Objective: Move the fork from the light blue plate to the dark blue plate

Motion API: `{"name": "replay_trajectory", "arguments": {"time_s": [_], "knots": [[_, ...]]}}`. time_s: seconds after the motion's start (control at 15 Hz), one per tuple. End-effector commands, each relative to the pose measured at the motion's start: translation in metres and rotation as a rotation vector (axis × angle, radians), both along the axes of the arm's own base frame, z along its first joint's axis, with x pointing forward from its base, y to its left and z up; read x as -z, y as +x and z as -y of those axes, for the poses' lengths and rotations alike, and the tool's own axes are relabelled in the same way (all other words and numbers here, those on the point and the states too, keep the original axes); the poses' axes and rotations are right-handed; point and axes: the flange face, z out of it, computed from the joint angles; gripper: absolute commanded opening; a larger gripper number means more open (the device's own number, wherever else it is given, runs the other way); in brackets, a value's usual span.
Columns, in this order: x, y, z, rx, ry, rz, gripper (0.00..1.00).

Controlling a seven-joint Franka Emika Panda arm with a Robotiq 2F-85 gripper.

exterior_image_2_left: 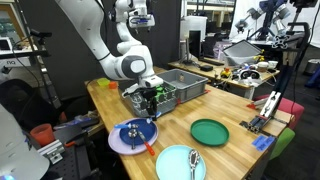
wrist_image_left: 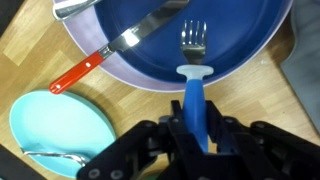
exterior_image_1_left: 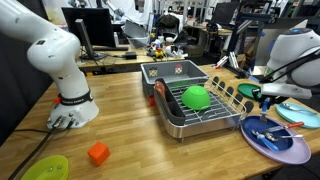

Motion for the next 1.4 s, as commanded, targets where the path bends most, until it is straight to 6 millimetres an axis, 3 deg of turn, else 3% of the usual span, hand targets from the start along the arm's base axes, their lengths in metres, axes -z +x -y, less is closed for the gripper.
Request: {"name": "replay_trajectory", "arguments": {"time_s": [0.0,0.8,1.33], "knots": [[0.006,0.002,-0.004,-0.078,0.087,-0.05,0.07],[0.017,0.015,0.015,-0.091,0.223,-0.132,0.07],[0.037,0.028,0.021,-0.055,0.233,-0.142,0.07]]}}
